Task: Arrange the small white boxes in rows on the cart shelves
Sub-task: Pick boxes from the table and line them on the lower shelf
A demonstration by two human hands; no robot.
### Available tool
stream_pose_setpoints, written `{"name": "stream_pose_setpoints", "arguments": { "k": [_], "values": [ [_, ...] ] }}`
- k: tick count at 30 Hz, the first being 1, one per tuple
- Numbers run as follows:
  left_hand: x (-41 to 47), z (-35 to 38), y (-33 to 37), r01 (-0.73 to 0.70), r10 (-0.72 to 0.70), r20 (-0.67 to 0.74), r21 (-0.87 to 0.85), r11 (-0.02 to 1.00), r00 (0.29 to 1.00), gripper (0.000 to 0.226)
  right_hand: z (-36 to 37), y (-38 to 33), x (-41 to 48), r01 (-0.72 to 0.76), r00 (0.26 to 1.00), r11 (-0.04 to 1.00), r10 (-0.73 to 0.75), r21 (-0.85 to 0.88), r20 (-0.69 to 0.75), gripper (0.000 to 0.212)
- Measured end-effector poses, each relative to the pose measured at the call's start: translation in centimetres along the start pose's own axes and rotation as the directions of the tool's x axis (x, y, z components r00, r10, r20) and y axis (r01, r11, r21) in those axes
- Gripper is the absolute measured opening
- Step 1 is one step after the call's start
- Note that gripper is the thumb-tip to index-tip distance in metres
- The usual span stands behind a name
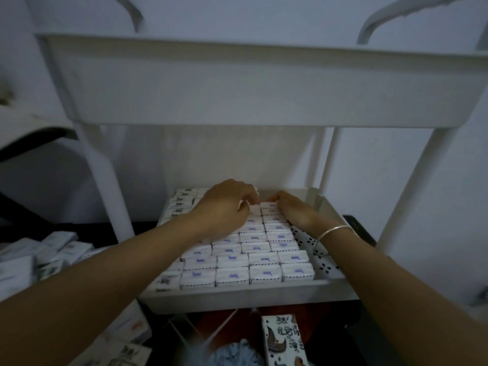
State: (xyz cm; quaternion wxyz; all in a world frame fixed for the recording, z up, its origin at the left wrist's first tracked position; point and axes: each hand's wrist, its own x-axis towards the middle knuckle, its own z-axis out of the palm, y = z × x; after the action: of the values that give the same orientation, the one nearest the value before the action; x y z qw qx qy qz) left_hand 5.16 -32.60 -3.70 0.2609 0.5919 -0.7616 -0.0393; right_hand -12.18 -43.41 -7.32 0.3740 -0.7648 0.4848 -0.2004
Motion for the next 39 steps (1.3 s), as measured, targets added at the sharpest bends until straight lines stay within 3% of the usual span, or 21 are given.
{"name": "stream_pose_setpoints", "arguments": {
  "k": [4,9,12,17,19,22,26,29,32,35,39],
  "values": [
    [-1.8,-0.5,1.1,-0.019,0.019,0.014,-0.01,1.0,1.0,0.031,0.1,0.2,-0.8,0.027,1.0,0.998,-0.027,-0.05,-0.014,0.038],
    [-5.1,-2.1,3.7,-0.038,0.043,0.077,-0.065,0.997,0.996,0.029,-0.9,-0.6,-5.1,0.124,0.967,0.981,-0.153,-0.148,-0.206,0.045],
    [-7.8,-2.8,5.5,-0.046,0.059,0.182,-0.076,0.996,0.982,0.027,-1.3,-1.6,-9.5,0.188,0.926,0.944,-0.263,-0.272,-0.272,0.045],
    [-13.0,-3.8,9.2,-0.081,0.107,0.383,-0.082,0.993,0.918,0.018,0.9,-3.4,-18.8,0.303,0.87,0.927,-0.364,-0.223,-0.332,0.038],
    [-15.5,-4.1,10.5,-0.095,0.132,0.441,-0.104,0.99,0.888,0.013,2.1,-3.5,-23.0,0.311,0.88,0.915,-0.379,-0.255,-0.286,0.03],
    [-19.1,-4.5,12.0,-0.113,0.169,0.494,-0.141,0.984,0.853,0.01,3.6,-3.1,-29.2,0.274,0.937,0.918,-0.321,-0.287,-0.134,0.018],
    [-22.9,-5.0,13.5,-0.188,0.209,0.486,-0.092,0.978,0.849,0.01,5.1,-3.1,-35.4,0.148,0.989,0.924,-0.137,-0.354,0.056,0.007],
    [-25.0,-5.4,14.3,-0.289,0.265,0.383,0.005,0.957,0.885,0.011,6.2,-3.3,-38.5,0.02,0.997,0.901,0.015,-0.434,0.076,0.036],
    [-26.9,-5.6,15.0,-0.351,0.33,0.308,0.014,0.936,0.892,0.014,7.6,-3.3,-40.7,0.018,0.992,0.858,0.049,-0.513,0.117,0.07],
    [-28.6,-5.3,15.6,-0.414,0.362,0.42,0.036,0.909,0.832,0.023,8.6,-3.1,-41.6,-0.004,0.995,0.853,0.054,-0.521,0.08,0.064],
    [-29.8,-5.0,15.5,-0.449,0.33,0.559,0.087,0.889,0.761,0.041,8.8,-2.9,-41.4,-0.115,0.993,0.92,0.116,-0.375,-0.021,0.053]
  ]
}}
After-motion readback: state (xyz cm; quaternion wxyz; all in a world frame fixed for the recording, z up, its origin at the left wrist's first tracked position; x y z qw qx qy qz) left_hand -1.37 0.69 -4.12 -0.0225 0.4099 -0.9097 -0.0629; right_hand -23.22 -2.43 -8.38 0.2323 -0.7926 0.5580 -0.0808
